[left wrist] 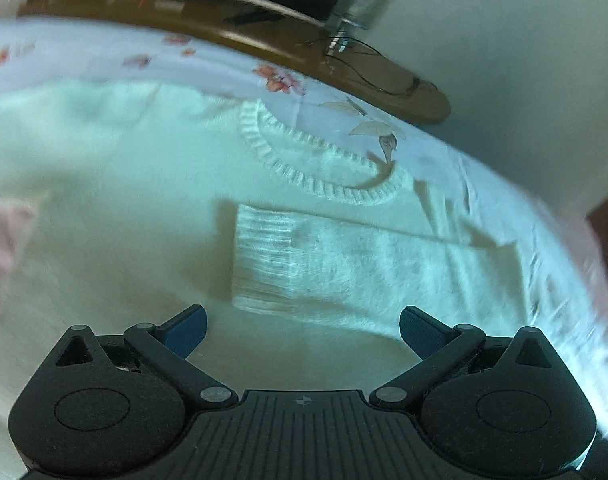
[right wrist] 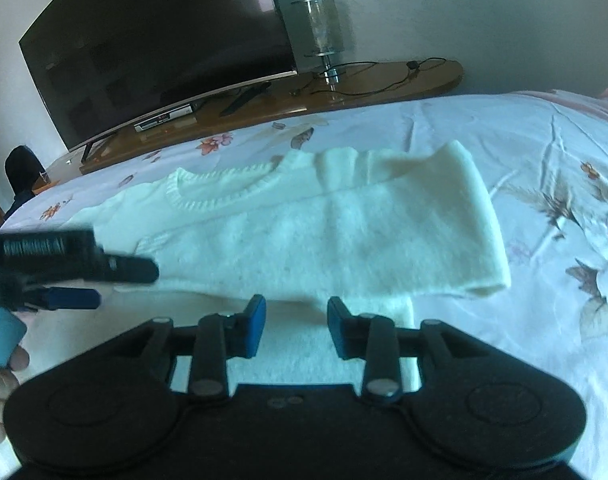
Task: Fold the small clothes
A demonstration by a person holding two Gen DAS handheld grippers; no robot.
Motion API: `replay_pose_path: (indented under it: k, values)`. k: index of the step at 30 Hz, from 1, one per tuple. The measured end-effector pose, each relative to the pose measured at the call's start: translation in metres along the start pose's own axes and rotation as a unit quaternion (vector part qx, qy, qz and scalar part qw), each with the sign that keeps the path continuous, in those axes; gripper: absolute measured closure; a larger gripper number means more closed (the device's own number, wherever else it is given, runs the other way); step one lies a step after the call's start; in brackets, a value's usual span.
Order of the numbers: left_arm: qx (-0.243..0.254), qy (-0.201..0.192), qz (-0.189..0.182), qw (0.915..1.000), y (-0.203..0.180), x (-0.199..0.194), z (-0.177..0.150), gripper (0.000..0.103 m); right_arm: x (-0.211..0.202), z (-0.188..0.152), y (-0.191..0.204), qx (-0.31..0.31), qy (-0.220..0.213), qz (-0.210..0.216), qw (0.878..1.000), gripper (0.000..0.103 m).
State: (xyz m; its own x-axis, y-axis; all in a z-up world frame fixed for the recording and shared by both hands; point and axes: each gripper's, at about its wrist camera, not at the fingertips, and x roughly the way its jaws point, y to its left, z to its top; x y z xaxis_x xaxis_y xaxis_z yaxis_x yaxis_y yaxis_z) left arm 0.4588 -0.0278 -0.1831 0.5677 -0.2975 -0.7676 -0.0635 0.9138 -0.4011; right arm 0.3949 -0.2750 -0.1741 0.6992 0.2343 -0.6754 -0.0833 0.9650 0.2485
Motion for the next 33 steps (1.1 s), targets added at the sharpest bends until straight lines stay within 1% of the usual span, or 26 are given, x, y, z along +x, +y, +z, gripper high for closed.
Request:
replay_pose_path:
  k: [1, 2, 3, 4, 5, 6, 9, 12, 13, 14, 15, 17, 19, 21, 23, 27, 30, 33]
  values:
    - [-0.013, -0.004, -0.006, 0.9999, 0.003, 0.003, -0.001, 0.021, 0.000, 0.000, -0.001, 0.004, 0.000, 0.002, 1.000, 0.068]
    - [-0.022, -0.011, -0.021, 0.9995, 0.007, 0.006, -0.001, 0.055, 0.000, -0.001, -0.003, 0.007, -0.001, 0.002, 1.000, 0.068]
    - [-0.037, -0.011, -0.040, 0.9984, 0.013, 0.009, -0.002, 0.060, 0.000, -0.001, -0.004, 0.008, -0.003, 0.002, 1.000, 0.068]
    - [-0.061, -0.009, -0.050, 0.9968, 0.019, 0.014, -0.002, 0.062, -0.001, -0.001, -0.005, 0.008, -0.005, 0.002, 1.000, 0.068]
    - [-0.083, -0.018, -0.063, 0.9944, 0.025, 0.017, -0.002, 0.062, -0.002, -0.001, -0.006, 0.008, -0.007, 0.001, 1.000, 0.068]
    - [-0.094, -0.020, -0.070, 0.9929, 0.028, 0.020, -0.002, 0.062, -0.003, 0.000, -0.007, 0.007, -0.009, -0.001, 1.000, 0.068]
    - [-0.111, -0.030, -0.082, 0.9900, 0.029, 0.025, -0.003, 0.062, -0.004, 0.001, -0.009, 0.008, -0.012, -0.003, 1.000, 0.068]
    - [-0.112, -0.043, -0.083, 0.9893, 0.024, 0.026, -0.004, 0.062, -0.002, 0.001, -0.009, 0.006, -0.012, -0.007, 1.000, 0.068]
    - [-0.112, -0.049, -0.086, 0.9888, 0.022, 0.024, -0.004, 0.064, -0.002, 0.001, -0.009, 0.006, -0.012, -0.008, 1.000, 0.068]
    - [-0.114, -0.053, -0.084, 0.9885, 0.022, 0.024, -0.005, 0.089, -0.001, 0.001, -0.009, 0.005, -0.011, -0.010, 1.000, 0.068]
    - [-0.113, -0.052, -0.086, 0.9885, 0.023, 0.023, -0.002, 0.100, -0.001, 0.000, -0.009, 0.003, -0.012, -0.014, 1.000, 0.068]
    - [-0.115, -0.058, -0.087, 0.9879, 0.026, 0.021, 0.001, 0.100, -0.001, 0.000, -0.007, -0.005, -0.013, -0.021, 1.000, 0.068]
    - [-0.104, -0.071, -0.085, 0.9884, 0.027, 0.015, 0.006, 0.100, -0.001, 0.001, -0.007, -0.010, -0.014, -0.028, 0.999, 0.068]
    - [-0.091, -0.089, -0.089, 0.9879, 0.027, 0.007, 0.014, 0.100, -0.002, 0.003, -0.008, -0.011, -0.017, -0.032, 0.999, 0.069]
    - [-0.078, -0.115, -0.087, 0.9865, 0.028, -0.005, 0.024, 0.100, -0.003, 0.005, -0.009, -0.012, -0.025, -0.041, 0.999, 0.069]
    - [-0.079, -0.147, -0.072, 0.9833, 0.045, -0.022, 0.044, 0.100, -0.004, 0.009, -0.011, -0.015, -0.038, -0.055, 0.998, 0.068]
    - [-0.071, -0.156, -0.051, 0.9839, 0.059, -0.025, 0.048, 0.100, 0.000, 0.010, -0.014, -0.014, -0.039, -0.059, 0.997, 0.068]
    - [-0.071, -0.152, -0.037, 0.9851, 0.070, -0.022, 0.047, 0.100, 0.006, 0.012, -0.015, -0.016, -0.037, -0.065, 0.997, 0.069]
